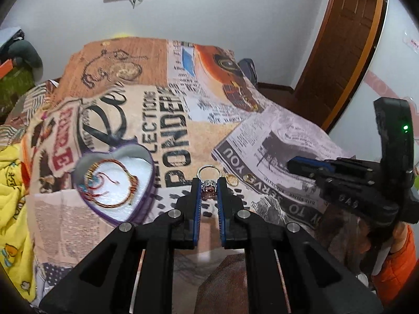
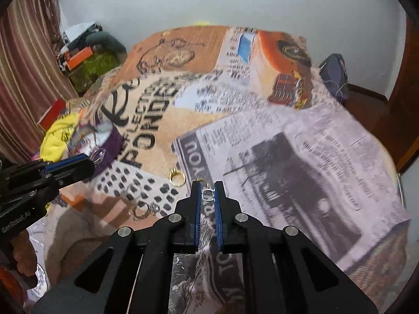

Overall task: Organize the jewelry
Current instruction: 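Carry both rings into the heart tin and open both tools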

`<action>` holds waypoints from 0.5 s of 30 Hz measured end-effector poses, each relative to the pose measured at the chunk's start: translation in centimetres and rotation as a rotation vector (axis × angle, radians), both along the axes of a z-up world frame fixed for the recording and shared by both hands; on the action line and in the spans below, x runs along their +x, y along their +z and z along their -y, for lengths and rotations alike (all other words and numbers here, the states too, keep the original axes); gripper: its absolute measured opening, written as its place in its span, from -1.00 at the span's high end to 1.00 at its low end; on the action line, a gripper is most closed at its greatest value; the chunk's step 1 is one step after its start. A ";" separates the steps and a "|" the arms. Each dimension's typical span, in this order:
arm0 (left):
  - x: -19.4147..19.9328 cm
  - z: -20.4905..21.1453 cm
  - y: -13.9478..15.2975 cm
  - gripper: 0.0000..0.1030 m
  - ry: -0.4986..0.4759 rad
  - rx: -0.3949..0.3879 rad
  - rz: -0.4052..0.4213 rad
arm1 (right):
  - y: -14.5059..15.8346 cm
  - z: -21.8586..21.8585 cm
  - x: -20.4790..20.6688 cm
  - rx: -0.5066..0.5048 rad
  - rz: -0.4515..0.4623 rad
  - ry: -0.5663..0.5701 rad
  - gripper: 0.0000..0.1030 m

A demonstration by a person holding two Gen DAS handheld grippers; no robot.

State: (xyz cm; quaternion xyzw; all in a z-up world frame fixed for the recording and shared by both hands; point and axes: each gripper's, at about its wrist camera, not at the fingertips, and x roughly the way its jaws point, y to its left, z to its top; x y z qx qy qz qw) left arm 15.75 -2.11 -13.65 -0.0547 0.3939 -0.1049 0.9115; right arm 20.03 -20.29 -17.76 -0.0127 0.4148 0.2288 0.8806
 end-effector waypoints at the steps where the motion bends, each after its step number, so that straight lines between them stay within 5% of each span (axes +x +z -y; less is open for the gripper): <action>1: -0.2 -0.3 0.3 0.80 0.007 -0.003 0.008 | 0.4 0.1 -0.1 0.002 0.011 -0.005 0.84; 15: -1.8 -5.8 3.4 0.80 0.116 0.025 0.099 | 4.1 -3.7 -1.6 0.062 0.095 0.073 0.84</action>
